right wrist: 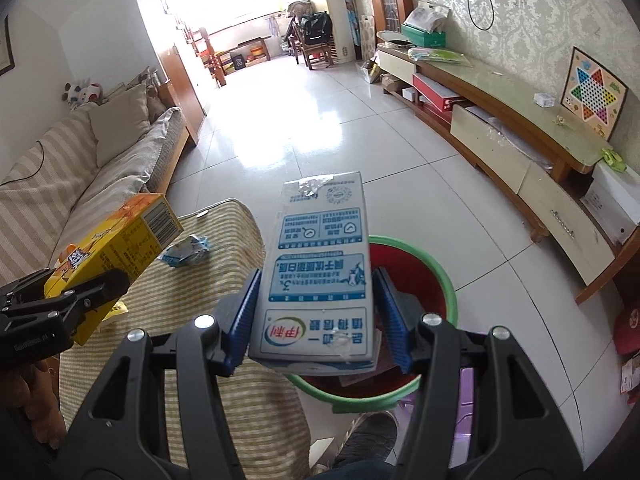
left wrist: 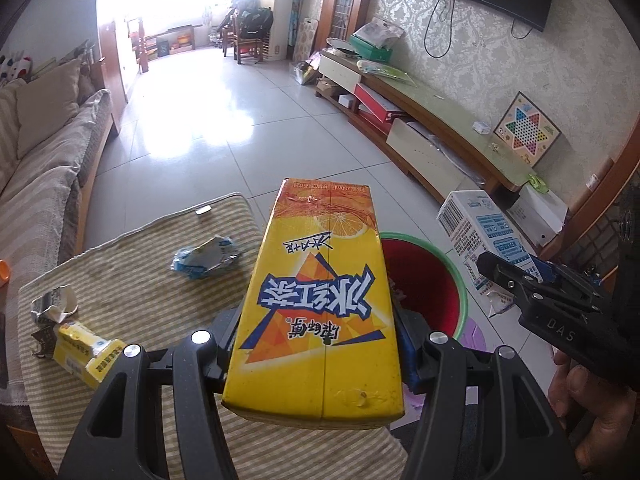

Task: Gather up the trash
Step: 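Lift the juice box and milk carton and carry both over the red bin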

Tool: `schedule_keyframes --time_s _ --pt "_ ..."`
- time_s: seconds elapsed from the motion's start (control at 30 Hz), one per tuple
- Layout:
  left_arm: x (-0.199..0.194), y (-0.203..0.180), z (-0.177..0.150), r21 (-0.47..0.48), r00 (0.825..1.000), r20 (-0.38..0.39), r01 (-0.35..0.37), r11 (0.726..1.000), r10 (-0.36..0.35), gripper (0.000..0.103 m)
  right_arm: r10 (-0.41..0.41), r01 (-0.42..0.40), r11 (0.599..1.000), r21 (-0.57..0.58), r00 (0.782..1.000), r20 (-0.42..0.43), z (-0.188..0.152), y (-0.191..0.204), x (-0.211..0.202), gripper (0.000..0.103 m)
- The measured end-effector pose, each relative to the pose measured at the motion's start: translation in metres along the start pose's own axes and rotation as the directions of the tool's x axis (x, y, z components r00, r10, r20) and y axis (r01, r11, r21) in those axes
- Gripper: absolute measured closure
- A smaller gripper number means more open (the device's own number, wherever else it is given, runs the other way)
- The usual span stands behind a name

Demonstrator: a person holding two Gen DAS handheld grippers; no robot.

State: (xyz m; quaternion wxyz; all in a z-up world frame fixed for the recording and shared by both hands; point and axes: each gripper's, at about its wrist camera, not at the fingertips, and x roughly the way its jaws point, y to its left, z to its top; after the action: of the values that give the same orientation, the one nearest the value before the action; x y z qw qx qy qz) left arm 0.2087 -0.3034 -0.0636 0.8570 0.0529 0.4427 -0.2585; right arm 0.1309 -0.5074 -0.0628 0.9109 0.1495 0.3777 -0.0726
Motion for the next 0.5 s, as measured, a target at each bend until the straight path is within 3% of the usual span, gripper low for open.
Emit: schedule_keyframes --time_s 0.2,0.5 --pt "0.03 -0.026 0.008 0.026 0.999 -0.033 0.034 0.999 -0.034 0.047 -0.02 0.021 0.999 0.046 1.0 -0.017 0.0 -0.039 0.016 0.049" --pt "0.065 -0.054 0.01 0.05 0.995 -0.081 0.062 0.997 -0.058 0.047 -0.021 0.024 0.998 0.066 0.999 -0.045 -0.002 -0.062 0.036 0.049"
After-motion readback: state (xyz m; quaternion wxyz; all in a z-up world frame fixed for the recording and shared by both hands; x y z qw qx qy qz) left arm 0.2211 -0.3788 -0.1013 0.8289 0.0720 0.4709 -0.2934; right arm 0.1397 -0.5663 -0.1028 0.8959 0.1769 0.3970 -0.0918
